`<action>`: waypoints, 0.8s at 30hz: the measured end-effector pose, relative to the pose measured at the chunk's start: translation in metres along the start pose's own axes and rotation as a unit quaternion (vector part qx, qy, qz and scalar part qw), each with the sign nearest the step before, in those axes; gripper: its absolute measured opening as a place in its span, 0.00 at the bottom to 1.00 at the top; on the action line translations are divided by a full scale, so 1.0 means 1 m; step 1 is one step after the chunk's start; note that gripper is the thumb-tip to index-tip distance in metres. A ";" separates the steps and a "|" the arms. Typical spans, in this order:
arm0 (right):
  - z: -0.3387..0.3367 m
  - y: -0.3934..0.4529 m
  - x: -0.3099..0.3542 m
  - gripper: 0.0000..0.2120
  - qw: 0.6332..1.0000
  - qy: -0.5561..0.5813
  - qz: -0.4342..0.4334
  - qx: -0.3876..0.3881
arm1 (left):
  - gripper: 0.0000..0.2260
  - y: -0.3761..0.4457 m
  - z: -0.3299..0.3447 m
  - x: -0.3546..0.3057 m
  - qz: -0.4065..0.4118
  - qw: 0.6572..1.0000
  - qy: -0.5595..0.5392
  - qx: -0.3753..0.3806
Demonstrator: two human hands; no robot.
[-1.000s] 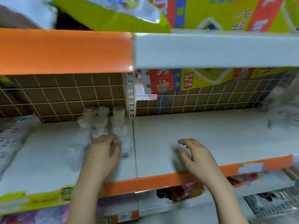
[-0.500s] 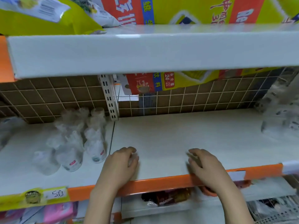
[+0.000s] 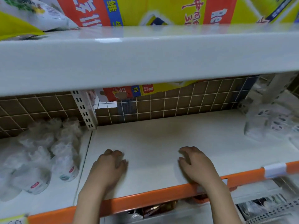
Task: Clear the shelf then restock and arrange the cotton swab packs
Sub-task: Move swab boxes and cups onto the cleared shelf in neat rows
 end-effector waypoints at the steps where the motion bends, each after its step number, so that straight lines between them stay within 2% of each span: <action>1: -0.003 0.004 -0.010 0.19 1.000 -0.005 0.004 0.000 | 0.15 0.002 0.004 -0.006 -0.007 1.000 0.006 0.001; 6: -0.024 0.022 -0.069 0.20 0.999 -0.025 -0.005 0.019 | 0.16 0.012 0.031 -0.057 -0.020 1.000 0.003 -0.013; 11: -0.062 0.037 -0.148 0.20 0.999 -0.033 -0.006 0.028 | 0.17 0.026 0.078 -0.138 -0.014 1.000 -0.019 -0.002; 15: -0.084 0.043 -0.192 0.20 0.999 -0.016 -0.003 0.035 | 0.24 0.034 0.110 -0.190 -0.003 0.999 -0.028 0.024; 18: -0.091 0.044 -0.209 0.20 0.999 -0.017 -0.013 0.049 | 0.21 0.034 0.120 -0.209 -0.017 0.999 -0.027 0.019; 21: -0.094 0.045 -0.218 0.20 0.998 -0.015 -0.020 0.061 | 0.24 0.032 0.121 -0.215 -0.033 0.999 -0.019 0.016; 24: -0.096 0.046 -0.218 0.20 0.998 -0.009 -0.023 0.064 | 0.23 0.031 0.118 -0.216 -0.042 0.999 -0.008 0.019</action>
Point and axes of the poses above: each hand's wrist, its own y-axis towards the middle knuckle, its own z-axis out of the palm, x = y × z, the point moved 7 cm from there along y, towards the middle knuckle, and after that the axes turned 9 degrees about z, right-handed, at the moved point
